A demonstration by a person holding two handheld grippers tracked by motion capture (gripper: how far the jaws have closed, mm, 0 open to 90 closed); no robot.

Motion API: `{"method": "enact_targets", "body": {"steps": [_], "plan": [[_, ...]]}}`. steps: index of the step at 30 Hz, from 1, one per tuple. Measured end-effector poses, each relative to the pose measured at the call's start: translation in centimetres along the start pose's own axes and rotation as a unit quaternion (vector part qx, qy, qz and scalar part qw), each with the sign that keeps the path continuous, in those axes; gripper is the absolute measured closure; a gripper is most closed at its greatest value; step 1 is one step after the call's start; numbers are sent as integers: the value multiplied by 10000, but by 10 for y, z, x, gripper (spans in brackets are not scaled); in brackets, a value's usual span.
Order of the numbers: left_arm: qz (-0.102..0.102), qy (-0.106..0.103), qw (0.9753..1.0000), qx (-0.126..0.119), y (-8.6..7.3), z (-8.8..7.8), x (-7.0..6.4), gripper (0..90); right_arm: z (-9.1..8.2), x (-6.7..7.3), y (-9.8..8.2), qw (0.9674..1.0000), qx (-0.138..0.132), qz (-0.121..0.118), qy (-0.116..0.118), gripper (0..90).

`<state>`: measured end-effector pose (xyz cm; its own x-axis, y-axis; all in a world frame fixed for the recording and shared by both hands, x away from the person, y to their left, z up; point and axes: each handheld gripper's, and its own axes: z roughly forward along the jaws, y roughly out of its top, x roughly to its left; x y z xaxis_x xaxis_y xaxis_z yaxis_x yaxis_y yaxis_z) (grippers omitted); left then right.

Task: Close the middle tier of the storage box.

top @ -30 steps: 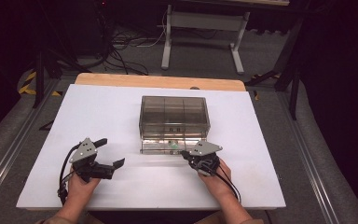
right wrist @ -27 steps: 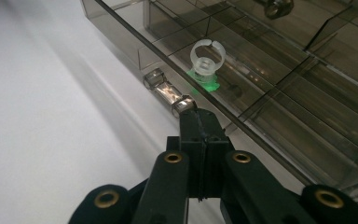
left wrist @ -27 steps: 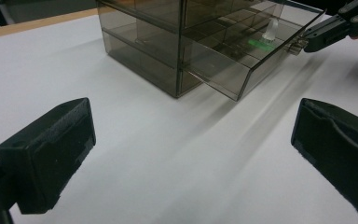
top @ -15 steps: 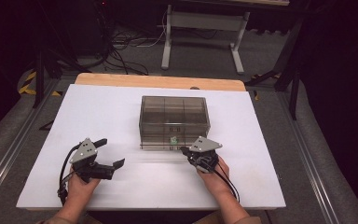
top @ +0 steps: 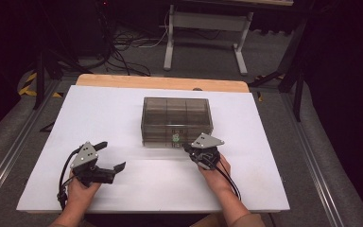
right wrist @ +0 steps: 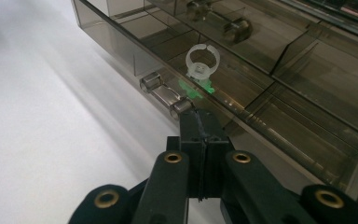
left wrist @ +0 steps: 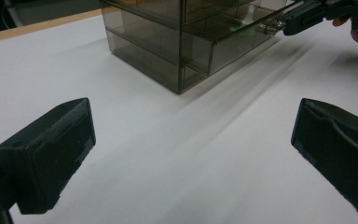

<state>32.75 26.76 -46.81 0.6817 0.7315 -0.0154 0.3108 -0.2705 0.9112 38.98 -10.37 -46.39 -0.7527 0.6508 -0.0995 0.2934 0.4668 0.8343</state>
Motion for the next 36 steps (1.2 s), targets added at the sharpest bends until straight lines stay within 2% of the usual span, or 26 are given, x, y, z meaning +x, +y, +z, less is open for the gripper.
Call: {"method": "enact_targets", "body": {"steps": [14, 18, 23, 28, 36], "plan": [[115, 103, 9999, 16, 0, 0, -1, 6, 9, -5, 3, 9999, -24, 103, -122, 900], [81, 103, 9999, 18, -1, -1, -2, 5, 12, -7, 4, 9997, -46, 132, -179, 900], [132, 145, 9998, 47, -1, -1, -2, 6, 17, -9, 5, 9995, -76, 154, -278, 900], [167, 146, 9997, 67, -1, -1, -4, 6, 21, -10, 4, 9985, -65, 227, -494, 900], [140, 136, 9998, 56, -1, -1, -4, 6, 21, -10, 4, 9984, -71, 265, -484, 900]]}}
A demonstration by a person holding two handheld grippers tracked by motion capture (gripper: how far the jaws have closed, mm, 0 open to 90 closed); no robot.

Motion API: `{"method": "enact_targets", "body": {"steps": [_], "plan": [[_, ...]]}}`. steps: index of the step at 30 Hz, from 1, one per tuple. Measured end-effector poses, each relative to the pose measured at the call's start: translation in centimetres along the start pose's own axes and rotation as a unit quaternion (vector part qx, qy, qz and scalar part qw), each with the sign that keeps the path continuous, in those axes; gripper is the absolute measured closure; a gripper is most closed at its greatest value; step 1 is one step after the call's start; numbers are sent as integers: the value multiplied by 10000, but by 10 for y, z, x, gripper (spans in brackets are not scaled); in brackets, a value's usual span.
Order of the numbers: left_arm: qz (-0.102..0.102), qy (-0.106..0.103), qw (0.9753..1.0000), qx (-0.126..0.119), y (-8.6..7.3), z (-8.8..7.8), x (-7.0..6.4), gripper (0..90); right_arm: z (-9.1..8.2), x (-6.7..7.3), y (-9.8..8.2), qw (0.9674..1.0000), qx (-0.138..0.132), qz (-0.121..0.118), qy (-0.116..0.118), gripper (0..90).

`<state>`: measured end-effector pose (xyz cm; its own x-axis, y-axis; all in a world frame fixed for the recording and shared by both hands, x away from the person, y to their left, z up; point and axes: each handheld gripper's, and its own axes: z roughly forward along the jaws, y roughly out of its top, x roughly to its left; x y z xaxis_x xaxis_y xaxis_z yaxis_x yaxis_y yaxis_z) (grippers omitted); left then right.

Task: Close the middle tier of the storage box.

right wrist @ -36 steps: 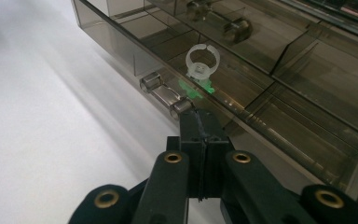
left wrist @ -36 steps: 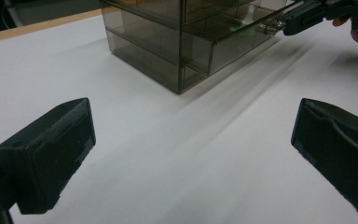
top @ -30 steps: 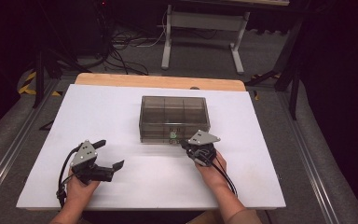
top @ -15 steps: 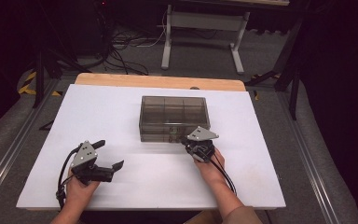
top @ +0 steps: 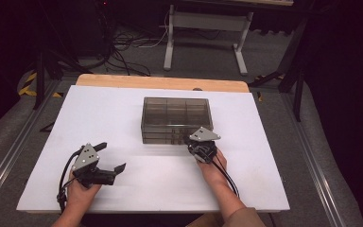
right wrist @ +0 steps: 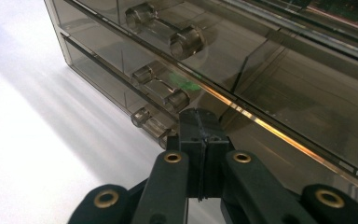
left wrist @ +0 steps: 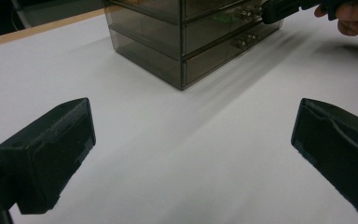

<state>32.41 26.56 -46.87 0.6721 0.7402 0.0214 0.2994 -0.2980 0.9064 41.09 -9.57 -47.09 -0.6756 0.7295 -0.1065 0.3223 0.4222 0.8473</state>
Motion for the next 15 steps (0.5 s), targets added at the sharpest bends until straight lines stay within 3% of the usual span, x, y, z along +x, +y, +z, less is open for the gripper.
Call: {"method": "enact_targets", "body": {"steps": [7, 11, 15], "plan": [[25, -1, 10000, 23, 0, 1, 0, 6, -6, 0, 2, 9998, -73, -101, 128, 854], [74, -2, 10000, 47, 1, 1, -1, 6, -12, 1, 4, 9988, -94, -207, 440, 716], [73, -8, 10000, 27, 1, 1, 0, 6, -18, 4, 6, 9977, -215, -294, 574, 588]]}}
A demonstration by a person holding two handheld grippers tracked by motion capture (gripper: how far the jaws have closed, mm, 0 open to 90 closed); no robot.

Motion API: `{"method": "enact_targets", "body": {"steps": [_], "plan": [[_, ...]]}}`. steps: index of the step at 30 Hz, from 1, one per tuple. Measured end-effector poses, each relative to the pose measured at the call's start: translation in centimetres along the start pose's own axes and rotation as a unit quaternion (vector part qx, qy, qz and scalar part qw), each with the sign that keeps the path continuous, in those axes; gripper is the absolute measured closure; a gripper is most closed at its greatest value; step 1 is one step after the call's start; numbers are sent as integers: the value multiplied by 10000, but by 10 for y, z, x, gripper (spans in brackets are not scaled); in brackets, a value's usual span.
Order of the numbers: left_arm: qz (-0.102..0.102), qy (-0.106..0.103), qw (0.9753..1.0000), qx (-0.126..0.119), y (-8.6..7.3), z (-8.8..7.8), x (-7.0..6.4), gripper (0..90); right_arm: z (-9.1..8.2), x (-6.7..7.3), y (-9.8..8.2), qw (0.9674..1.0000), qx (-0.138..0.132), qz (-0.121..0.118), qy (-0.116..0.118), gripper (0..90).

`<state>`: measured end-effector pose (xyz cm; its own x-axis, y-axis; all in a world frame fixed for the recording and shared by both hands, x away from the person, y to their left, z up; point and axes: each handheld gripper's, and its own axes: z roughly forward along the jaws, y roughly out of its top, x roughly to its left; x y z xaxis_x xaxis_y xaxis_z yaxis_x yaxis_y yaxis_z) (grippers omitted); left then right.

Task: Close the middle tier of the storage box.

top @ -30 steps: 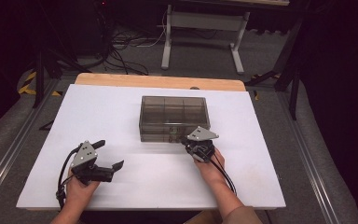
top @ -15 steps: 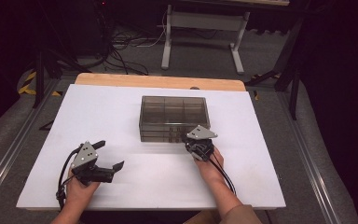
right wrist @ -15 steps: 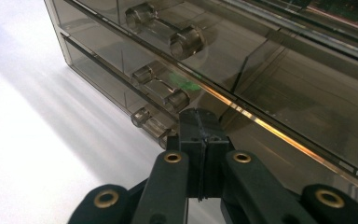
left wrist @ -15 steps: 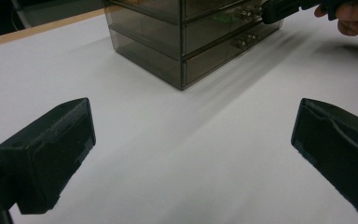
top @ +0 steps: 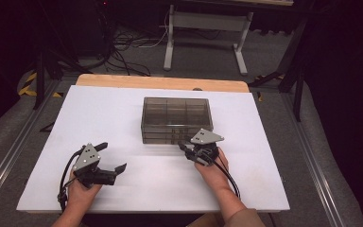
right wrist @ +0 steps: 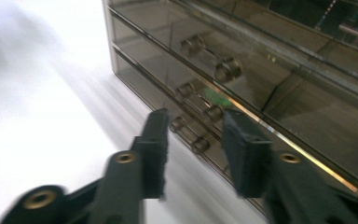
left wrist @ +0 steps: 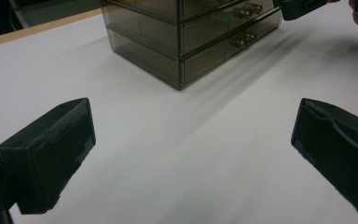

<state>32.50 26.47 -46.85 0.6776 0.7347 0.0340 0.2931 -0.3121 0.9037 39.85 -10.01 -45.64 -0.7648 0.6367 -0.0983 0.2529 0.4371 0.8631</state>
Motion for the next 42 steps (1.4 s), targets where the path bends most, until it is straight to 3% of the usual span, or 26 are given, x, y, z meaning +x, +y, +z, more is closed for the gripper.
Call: {"method": "enact_targets", "body": {"steps": [10, 17, 24, 42], "plan": [[-6, -40, 10000, -13, 0, 0, 0, 6, -7, -2, 3, 9991, -284, 67, 295, 211], [-81, -106, 9999, -50, 0, 0, 1, 5, -14, -3, 4, 9976, -464, 171, 483, 71], [-92, -148, 9998, -73, 0, 0, 2, 5, -26, -5, 4, 9962, -629, 251, 543, 15], [-158, -199, 9996, -122, 0, 0, 3, 5, -53, -9, -5, 9949, -843, 175, 526, 7]]}}
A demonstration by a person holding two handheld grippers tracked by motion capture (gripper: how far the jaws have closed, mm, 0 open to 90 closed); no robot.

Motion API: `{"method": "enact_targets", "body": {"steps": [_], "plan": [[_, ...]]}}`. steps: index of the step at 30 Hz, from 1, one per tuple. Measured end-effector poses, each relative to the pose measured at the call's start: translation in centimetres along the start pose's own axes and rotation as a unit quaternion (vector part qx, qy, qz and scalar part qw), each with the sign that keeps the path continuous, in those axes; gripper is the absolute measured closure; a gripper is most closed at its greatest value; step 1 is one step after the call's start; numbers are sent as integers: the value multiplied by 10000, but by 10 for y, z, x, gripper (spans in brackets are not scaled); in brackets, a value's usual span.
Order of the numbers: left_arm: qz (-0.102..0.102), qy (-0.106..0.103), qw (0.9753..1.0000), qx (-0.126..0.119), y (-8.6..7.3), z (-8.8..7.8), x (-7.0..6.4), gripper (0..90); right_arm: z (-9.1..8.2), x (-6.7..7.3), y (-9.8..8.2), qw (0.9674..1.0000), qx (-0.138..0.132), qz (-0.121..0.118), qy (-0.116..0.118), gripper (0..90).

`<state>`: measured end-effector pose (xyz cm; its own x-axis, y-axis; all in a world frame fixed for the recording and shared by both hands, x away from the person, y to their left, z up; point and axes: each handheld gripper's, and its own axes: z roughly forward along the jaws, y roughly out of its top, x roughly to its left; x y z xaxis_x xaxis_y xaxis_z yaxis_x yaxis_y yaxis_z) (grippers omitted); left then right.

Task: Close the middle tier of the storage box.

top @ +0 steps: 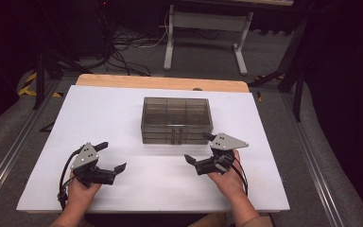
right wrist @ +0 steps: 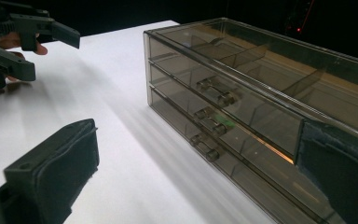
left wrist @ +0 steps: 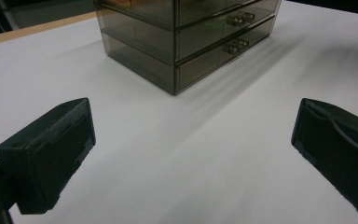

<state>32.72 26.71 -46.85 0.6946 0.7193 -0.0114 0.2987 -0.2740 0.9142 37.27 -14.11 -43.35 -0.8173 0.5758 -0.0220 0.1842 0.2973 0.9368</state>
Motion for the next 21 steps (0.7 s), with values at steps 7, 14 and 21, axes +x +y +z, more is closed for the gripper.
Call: {"method": "enact_targets", "body": {"steps": [7, 14, 21], "plan": [[-27, -20, 10000, -12, 0, 0, 0, 5, -13, -8, -8, 9999, -111, 108, -52, 7], [18, -3, 10000, 13, 0, 1, 0, 5, -19, -17, -18, 9998, 0, 177, -102, 7], [22, -18, 10000, 8, 0, 1, 0, 5, -26, -23, -31, 9994, 130, 241, -215, 7]]}}
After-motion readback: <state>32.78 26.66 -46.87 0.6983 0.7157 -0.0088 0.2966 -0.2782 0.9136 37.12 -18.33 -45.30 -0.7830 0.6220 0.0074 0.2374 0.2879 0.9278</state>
